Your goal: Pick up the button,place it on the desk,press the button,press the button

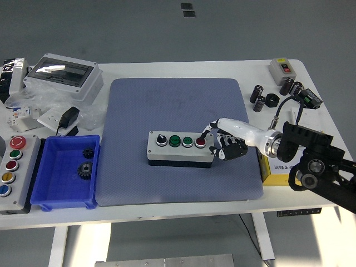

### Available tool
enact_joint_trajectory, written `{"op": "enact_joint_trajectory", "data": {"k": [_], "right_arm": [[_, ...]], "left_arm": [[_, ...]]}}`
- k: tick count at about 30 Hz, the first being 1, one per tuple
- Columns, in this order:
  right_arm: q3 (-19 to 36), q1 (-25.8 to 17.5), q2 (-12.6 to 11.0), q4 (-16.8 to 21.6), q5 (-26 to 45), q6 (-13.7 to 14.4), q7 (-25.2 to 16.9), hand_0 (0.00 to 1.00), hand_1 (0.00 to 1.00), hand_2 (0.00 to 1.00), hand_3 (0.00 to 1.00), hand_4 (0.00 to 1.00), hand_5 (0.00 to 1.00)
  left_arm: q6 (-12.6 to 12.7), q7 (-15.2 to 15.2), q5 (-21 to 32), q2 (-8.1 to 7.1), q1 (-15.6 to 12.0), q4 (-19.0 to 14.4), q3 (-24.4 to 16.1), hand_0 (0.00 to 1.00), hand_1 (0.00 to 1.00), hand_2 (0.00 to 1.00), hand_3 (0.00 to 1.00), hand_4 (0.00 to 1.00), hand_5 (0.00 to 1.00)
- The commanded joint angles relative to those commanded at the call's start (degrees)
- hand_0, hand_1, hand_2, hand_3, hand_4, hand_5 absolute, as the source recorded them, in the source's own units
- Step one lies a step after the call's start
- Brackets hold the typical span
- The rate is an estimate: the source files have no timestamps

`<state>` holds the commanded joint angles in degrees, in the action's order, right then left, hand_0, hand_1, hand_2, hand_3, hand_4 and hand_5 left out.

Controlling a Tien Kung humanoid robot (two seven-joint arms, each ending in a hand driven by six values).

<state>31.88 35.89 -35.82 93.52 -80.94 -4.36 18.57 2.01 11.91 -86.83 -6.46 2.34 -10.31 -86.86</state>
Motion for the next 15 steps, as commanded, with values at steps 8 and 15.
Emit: {"op": "enact_joint_trajectory", "data": {"k": [8, 15], "right_arm": [[-1.2, -0.1, 0.9, -2.0, -0.2, 0.9, -0.5, 0.002, 0.091, 0.191, 0.673, 0.503, 0.002], [-1.8, 0.0, 1.1, -2.3, -1.7, 2.3, -0.8, 0.002, 0.089, 0.19, 0.671, 0.503, 0.002]], "left_arm": [[-0.1, -0.2, 0.0, -0.04, 0.1, 0.0, 0.0, 0.624, 0.6, 0.531, 0.582, 0.632, 0.141], [0.0, -0.3, 0.3, -0.06, 0.1, 0.0, 0.2, 0.624, 0.6, 0.529, 0.583, 0.633, 0.149]]}}
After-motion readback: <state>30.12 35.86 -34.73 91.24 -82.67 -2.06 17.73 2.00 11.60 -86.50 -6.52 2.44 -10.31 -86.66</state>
